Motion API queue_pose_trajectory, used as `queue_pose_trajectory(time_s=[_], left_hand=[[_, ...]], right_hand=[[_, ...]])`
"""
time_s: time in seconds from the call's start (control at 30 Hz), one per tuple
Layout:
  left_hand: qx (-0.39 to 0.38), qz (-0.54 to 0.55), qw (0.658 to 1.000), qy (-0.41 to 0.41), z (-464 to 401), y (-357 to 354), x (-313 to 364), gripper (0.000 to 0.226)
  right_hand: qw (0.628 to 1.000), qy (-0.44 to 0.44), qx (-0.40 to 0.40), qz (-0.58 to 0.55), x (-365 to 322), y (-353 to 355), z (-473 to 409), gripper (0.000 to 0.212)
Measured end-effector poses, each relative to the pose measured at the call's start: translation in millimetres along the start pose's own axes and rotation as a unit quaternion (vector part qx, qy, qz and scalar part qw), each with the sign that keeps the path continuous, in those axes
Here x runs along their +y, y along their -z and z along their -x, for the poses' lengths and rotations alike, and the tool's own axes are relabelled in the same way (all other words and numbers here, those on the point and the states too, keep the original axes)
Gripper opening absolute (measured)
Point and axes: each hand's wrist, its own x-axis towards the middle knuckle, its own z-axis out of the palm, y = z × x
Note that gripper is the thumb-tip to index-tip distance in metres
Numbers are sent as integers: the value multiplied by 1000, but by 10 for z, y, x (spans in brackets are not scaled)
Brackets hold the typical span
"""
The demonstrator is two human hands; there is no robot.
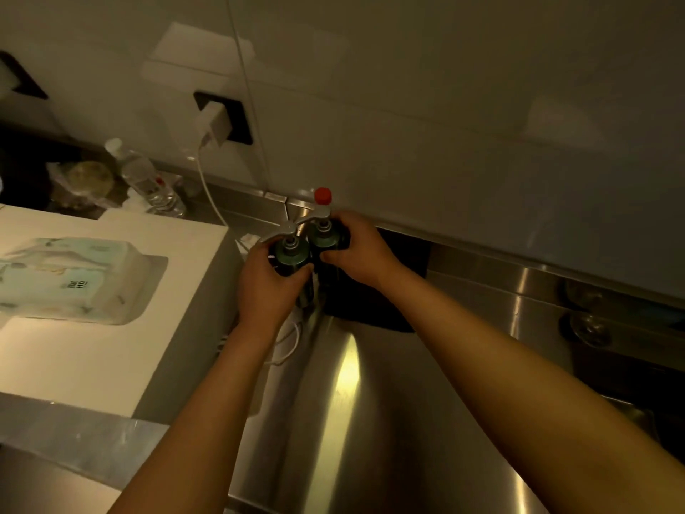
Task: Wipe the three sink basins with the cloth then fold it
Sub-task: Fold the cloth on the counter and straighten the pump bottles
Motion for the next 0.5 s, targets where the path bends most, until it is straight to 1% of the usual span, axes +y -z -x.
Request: queue_pose_trajectory(time_s=[0.1, 0.2, 0.27, 0.5], left_hand=[[11, 15, 1000, 21, -6, -7, -106, 52], [2, 13, 999, 45, -11, -63, -209, 55], [5, 13, 999, 51, -6, -112, -237, 54], [23, 47, 997, 64, 60, -230, -236, 57]], right_hand=[[1000, 4, -12, -1, 26, -84, -75, 61], [1000, -8, -19, -3, 74, -119, -131, 66], [1000, -15, -23, -5, 109, -134, -160, 68], [999, -40, -27, 9, 201, -139, -241, 66]])
